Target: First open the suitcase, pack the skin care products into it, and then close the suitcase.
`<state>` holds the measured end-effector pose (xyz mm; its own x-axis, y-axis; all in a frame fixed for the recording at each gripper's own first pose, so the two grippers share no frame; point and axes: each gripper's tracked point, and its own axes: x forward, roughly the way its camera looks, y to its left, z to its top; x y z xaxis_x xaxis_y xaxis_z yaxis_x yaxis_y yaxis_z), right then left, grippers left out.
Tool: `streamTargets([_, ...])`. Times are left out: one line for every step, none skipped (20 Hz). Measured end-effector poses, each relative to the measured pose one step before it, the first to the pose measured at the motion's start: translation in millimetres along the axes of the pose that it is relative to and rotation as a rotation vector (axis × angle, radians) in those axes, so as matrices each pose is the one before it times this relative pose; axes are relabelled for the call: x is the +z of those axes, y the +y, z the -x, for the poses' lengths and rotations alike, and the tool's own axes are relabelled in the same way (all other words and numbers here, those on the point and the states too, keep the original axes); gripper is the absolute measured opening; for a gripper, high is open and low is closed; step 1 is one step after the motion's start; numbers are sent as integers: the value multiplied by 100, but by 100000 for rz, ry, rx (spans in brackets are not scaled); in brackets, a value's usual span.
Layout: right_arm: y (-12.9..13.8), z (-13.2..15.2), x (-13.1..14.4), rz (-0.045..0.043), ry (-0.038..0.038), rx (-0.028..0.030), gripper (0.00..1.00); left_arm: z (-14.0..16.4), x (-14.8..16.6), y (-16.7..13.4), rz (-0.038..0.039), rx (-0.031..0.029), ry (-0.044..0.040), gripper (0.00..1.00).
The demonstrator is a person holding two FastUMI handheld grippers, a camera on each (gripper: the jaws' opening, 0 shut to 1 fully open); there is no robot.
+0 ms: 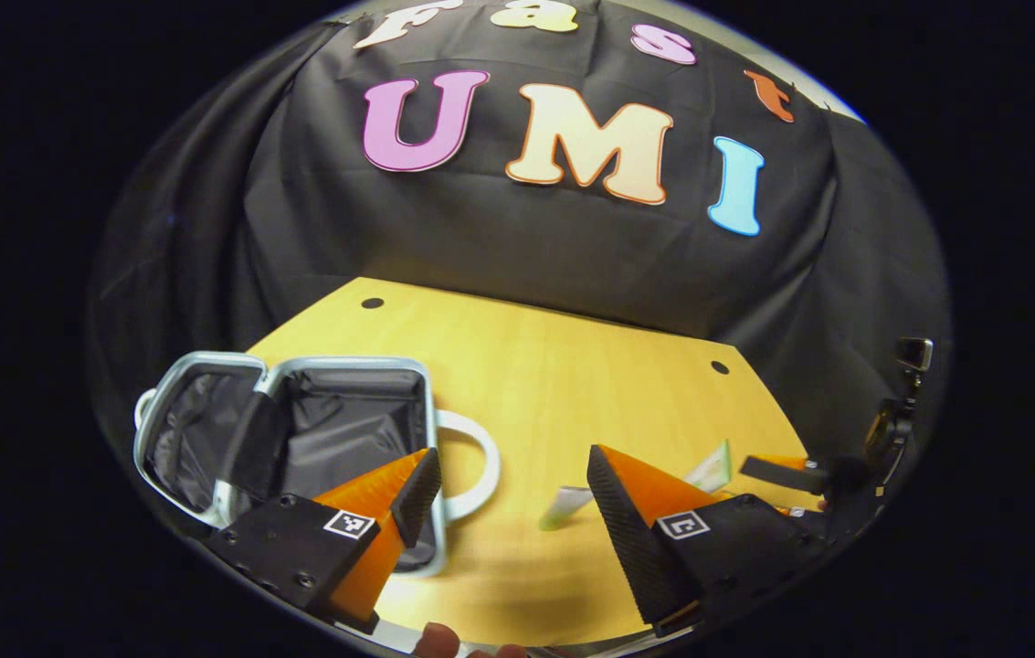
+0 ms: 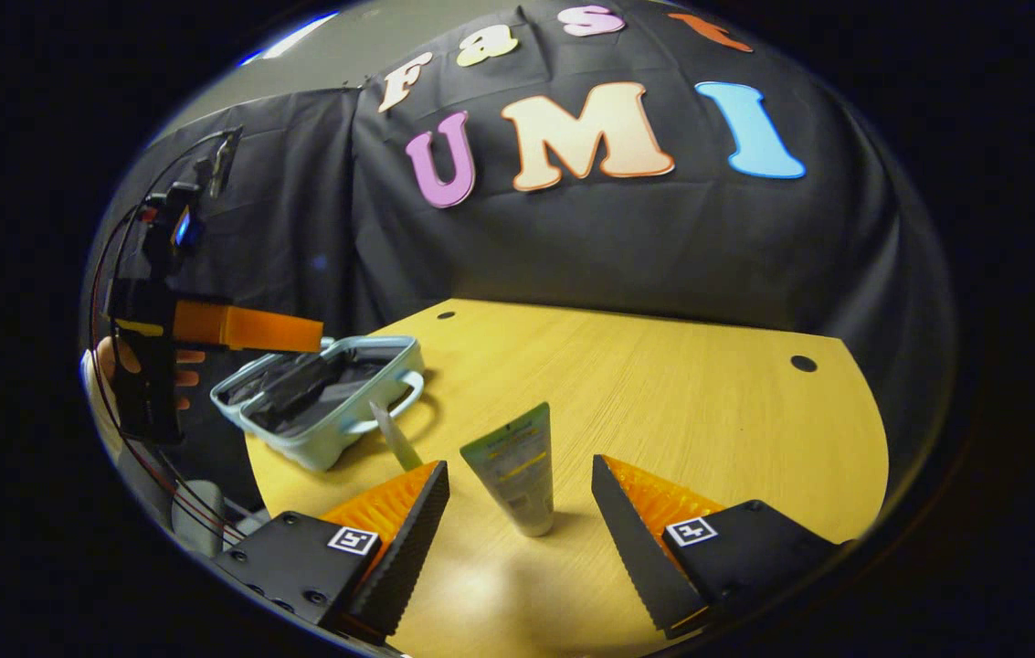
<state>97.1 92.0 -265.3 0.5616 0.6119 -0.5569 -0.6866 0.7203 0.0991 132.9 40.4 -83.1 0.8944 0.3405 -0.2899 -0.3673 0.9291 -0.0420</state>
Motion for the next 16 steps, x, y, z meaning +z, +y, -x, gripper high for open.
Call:
streamTargets([-63,-556,-836,1020,1799,2161,98,-675,-1029,-1016,29,546,336,96])
streamTargets([-121,-660,-579,176,1337,1766,98,-833,-1101,-775,40,864,634,96])
streamTargets([71,-716,-540,-888,879,1550,98,-863,-1034,-657,120,413,212,96])
streamTargets([-50,-666,-285,-1496,962,1457,98,-866,-922,-747,367,250,676,96])
streamTargets([73,-703,-355,-1120,603,1114,98,-880,-689,-321,251,993,-187,96])
streamTargets([19,-724,-24,222,48,701,98,-1057,-635,-329,149,1355,-204,96])
streamTargets([57,-609,-287,462,-69,760,98,-665,-143,115,-77,2414,-1996,96])
streamTargets([63,-488,-126,186,-12,580,98,-587,-332,363,191,2584,-1893,96])
streamTargets([92,-406,-219,-300,440,551,98,-553,-351,300,621,2204,-750,96])
streamTargets([9,-295,-281,-500,583,277,98,-681,-706,124,870,1474,611,96])
streamTargets([-3,-355,-250,-538,659,34,98,-565,-563,86,1307,742,991,96])
streamTargets([-156,-263,-118,-495,289,-271,98,-638,-412,148,1442,883,981,96])
streamTargets([-174,-243,-32,-243,-116,-502,98,-540,-377,45,1563,570,710,96])
streamTargets([-185,-160,97,-180,-314,-535,96,-404,-376,-93,1418,-215,228,96])
streamTargets([-65,-144,-89,-545,-5,-192,95,-408,-322,45,1144,352,731,96])
streamTargets([-41,-15,-52,-830,429,253,95,-217,-173,75,452,468,431,95])
